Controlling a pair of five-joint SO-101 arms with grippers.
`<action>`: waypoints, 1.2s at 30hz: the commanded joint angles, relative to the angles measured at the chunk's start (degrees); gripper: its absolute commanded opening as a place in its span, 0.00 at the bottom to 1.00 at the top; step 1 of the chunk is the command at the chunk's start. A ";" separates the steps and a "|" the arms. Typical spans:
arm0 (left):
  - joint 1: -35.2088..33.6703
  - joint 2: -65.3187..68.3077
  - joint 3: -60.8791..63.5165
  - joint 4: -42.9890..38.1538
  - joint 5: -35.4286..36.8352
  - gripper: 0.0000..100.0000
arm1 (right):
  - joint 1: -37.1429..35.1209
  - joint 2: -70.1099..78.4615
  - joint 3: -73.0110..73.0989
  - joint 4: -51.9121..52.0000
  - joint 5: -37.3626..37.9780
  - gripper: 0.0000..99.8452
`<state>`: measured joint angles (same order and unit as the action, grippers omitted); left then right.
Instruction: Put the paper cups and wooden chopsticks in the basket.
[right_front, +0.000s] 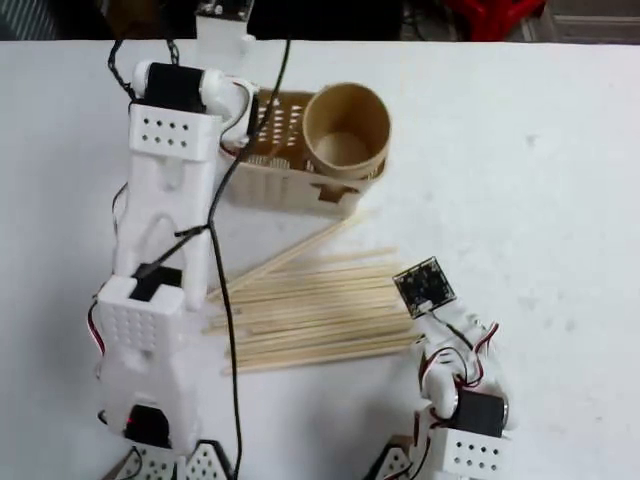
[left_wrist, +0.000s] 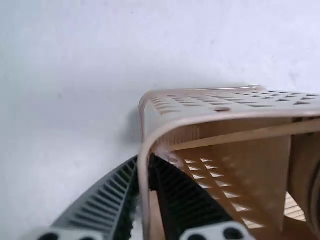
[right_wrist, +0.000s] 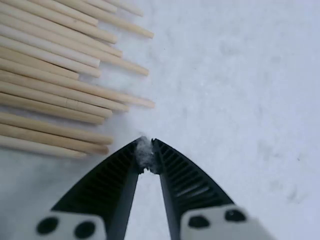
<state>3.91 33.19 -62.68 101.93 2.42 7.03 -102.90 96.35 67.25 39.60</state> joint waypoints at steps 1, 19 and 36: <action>-1.80 -1.45 -0.70 0.44 2.55 0.02 | -0.57 -0.31 0.44 0.22 0.62 0.02; -10.15 -17.54 18.99 0.53 5.71 0.02 | -2.68 -0.22 0.44 0.57 0.62 0.02; -11.38 -9.45 7.91 0.53 2.46 0.19 | -2.77 -0.22 0.44 0.57 0.62 0.02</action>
<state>-7.60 26.59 -48.70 102.11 5.76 4.92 -102.90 96.35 67.60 39.60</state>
